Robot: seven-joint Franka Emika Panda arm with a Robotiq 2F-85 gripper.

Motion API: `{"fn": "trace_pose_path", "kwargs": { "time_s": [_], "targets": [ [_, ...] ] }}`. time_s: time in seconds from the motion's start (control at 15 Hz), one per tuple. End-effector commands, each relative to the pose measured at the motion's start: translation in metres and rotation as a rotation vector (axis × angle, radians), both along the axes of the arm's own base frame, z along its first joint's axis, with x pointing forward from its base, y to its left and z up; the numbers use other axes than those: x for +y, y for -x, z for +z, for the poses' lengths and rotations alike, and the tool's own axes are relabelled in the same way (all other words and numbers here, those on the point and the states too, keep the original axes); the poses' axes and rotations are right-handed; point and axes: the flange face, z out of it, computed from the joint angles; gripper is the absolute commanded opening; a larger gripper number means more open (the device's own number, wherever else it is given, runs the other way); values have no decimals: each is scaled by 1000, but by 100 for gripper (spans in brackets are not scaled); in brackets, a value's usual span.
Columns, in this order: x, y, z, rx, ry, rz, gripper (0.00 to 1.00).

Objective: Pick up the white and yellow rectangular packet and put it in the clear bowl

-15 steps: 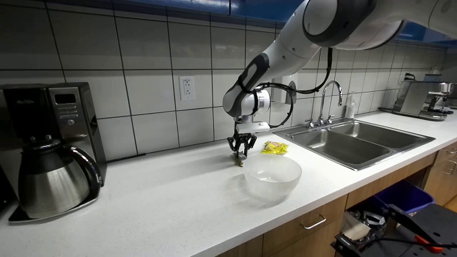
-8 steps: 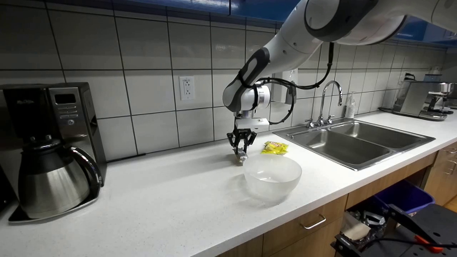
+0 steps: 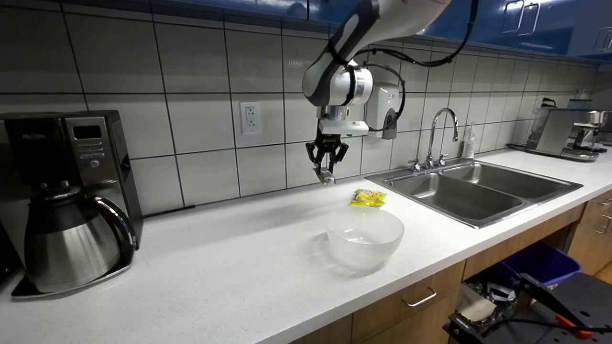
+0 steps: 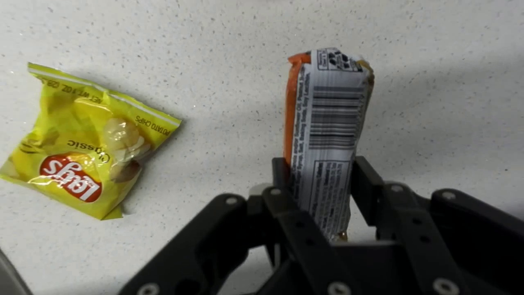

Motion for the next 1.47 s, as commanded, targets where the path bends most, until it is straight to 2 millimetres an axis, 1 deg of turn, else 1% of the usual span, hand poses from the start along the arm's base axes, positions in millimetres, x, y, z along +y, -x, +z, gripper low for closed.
{"fn": "trace_pose_path", "kwargs": {
  "time_s": [0.0, 0.13, 0.33, 0.53, 0.73, 0.93, 1.07, 1.27, 1.4],
  "targets": [
    [9, 54, 43, 13, -19, 13, 16],
    [14, 80, 50, 30, -29, 20, 16],
    [19, 121, 49, 70, -40, 26, 16],
    [20, 156, 35, 129, -38, 30, 16],
    [15, 181, 19, 176, -28, 22, 16],
    [12, 200, -4, 226, -20, 10, 16],
    [9, 206, -18, 248, -16, 0, 16],
    [-1, 209, -35, 242, -10, -18, 16],
    [-8, 205, -44, 235, -5, -36, 16]
  ]
}}
